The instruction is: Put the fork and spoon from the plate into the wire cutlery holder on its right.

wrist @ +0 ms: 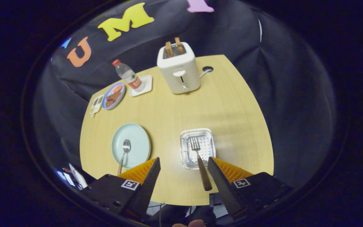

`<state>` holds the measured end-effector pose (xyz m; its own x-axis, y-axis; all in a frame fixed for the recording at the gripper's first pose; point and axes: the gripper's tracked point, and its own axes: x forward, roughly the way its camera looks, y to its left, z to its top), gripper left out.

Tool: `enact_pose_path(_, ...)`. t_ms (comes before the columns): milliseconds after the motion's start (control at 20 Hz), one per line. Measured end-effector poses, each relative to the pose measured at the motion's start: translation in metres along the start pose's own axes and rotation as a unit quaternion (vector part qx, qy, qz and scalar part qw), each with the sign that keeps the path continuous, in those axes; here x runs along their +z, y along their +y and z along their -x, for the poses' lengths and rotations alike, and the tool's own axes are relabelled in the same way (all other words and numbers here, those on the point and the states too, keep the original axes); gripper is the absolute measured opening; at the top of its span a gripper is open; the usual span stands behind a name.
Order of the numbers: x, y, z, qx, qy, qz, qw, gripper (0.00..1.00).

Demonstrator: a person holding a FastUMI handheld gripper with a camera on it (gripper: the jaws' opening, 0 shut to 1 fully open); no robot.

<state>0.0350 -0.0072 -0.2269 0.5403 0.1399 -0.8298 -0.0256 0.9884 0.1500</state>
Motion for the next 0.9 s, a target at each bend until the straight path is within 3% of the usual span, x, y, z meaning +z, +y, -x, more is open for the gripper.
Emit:
enact_pose_path(250, 0.002, 0.090, 0.005, 0.039, -0.093, 0.084, 0.991, 0.91)
enact_pose_path(550, -0.045, 0.184, -0.057, 0.062, -0.067, 0.069, 0.993, 0.92)
enact_pose_path(900, -0.082, 0.227, -0.121, 0.032, -0.039, 0.076, 0.996, 0.92)
